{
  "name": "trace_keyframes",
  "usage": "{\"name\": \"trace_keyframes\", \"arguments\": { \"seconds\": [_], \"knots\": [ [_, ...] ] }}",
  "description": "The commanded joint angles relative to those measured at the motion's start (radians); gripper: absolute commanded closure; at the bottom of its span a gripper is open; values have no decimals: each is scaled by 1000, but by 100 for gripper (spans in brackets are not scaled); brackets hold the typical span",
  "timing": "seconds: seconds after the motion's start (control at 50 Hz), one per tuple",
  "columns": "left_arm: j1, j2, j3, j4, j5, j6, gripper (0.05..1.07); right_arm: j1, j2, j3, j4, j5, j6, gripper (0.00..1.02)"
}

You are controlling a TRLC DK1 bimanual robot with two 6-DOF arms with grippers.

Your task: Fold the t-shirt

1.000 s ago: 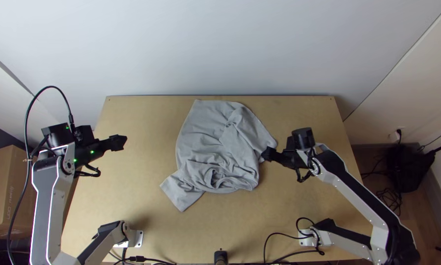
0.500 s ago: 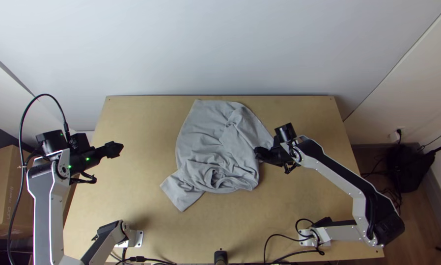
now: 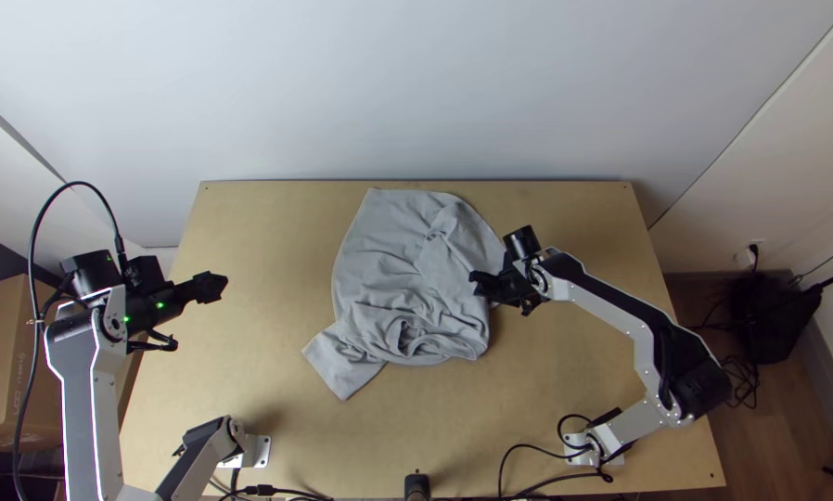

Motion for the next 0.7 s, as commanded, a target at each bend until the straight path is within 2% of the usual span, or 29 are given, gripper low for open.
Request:
{"name": "trace_keyframes", "arguments": {
  "seconds": [0.0,0.06,0.2,0.34,0.46,0.68],
  "knots": [
    [9,-2,16,-14,13,23,10,18,35,26,17,-8,10,85],
    [9,3,17,-17,13,28,11,24,29,26,23,-8,10,100],
    [7,29,16,-22,13,39,11,16,-40,6,19,-8,15,100],
    [-48,92,34,-5,15,29,11,-12,-141,-33,0,-8,13,100],
    [-137,148,56,60,13,-6,11,-39,-218,-60,-66,-10,7,100],
    [-341,291,151,158,8,-29,11,-56,-336,-109,-219,-13,-53,100]
  ]
}}
